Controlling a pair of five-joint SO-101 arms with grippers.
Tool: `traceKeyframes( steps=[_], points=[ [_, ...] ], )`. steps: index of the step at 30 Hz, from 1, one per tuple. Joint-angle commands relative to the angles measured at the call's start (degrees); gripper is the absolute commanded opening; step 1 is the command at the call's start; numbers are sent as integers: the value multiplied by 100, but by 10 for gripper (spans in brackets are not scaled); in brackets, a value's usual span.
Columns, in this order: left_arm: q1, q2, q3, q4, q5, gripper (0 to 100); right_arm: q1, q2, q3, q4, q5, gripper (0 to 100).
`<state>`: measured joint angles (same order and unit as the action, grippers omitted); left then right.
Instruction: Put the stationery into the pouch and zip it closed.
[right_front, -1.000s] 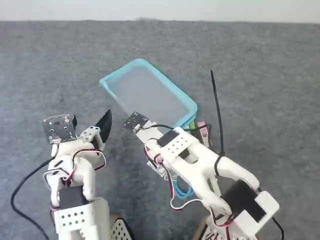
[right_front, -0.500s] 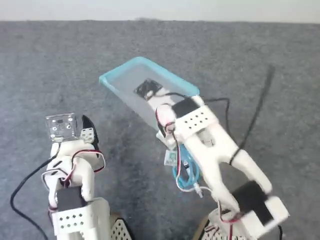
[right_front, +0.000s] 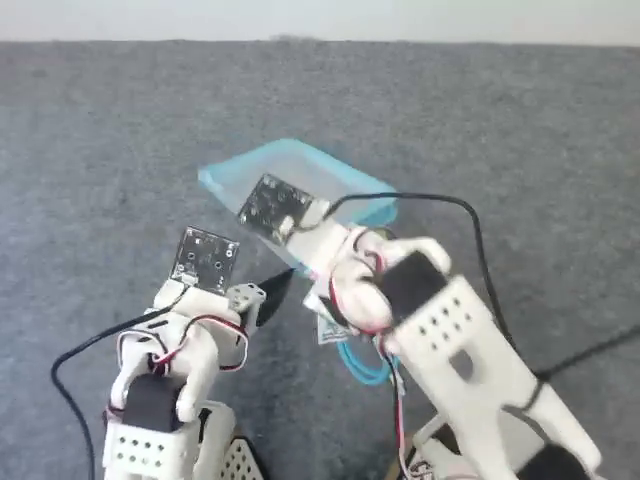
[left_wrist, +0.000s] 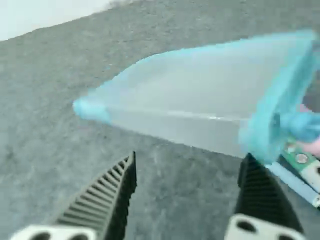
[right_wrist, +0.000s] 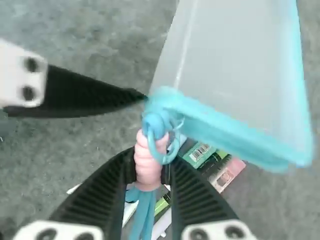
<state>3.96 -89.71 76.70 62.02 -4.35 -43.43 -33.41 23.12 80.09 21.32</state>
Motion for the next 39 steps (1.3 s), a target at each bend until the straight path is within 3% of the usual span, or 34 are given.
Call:
traceKeyframes(
  steps=[1,39],
  points=[
    [255,-105,-347,-9,-62,338,-110,-585,-18,-92,62,6],
    [466,-114,-884,475,-105,352,13,-13,-35,-251,-141,6]
  ],
)
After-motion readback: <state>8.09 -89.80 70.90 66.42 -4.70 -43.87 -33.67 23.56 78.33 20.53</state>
